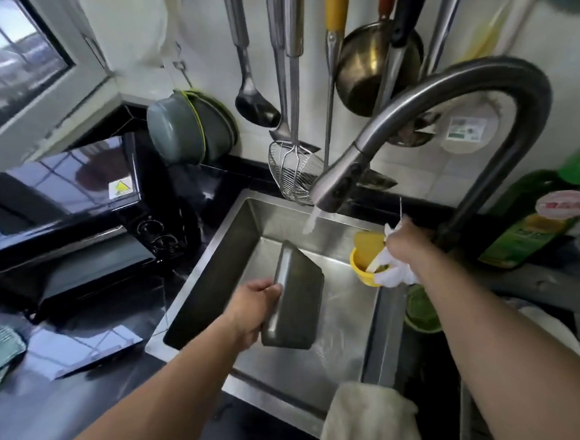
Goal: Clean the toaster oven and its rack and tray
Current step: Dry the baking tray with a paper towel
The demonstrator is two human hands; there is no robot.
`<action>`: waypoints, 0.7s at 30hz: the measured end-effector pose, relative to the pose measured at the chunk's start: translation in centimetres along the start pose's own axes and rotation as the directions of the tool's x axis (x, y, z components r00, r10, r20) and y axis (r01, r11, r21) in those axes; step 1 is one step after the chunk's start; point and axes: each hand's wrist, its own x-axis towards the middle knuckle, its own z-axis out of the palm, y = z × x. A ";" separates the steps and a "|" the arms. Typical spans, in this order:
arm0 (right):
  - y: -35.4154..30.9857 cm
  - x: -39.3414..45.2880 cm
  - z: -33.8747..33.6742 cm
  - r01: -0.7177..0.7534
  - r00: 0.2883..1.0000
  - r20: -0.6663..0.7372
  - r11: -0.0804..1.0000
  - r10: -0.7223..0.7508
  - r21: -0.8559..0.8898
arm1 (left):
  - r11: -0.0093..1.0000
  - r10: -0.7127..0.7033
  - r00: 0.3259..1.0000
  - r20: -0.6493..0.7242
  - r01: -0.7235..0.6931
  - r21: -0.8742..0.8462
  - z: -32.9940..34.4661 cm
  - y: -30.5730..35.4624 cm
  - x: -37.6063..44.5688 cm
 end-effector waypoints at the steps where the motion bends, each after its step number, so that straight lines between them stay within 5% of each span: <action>1: 0.5 0.0 -0.1 0.016 1.000 0.025 1.000 -0.016 -0.018 | 1.000 -0.011 1.000 0.013 0.011 -0.010 0.5 0.1 0.0; 16: 1.4 -1.2 -0.6 0.066 0.997 0.062 0.973 -0.054 -0.221 | 0.989 -0.018 0.997 -0.074 0.007 -0.151 -0.1 -0.9 -1.0; 21: 0.1 -2.4 -0.4 0.185 0.977 -0.020 0.894 -0.211 -0.408 | 0.992 -0.048 0.986 -0.158 0.028 -0.124 -2.4 -3.1 -3.1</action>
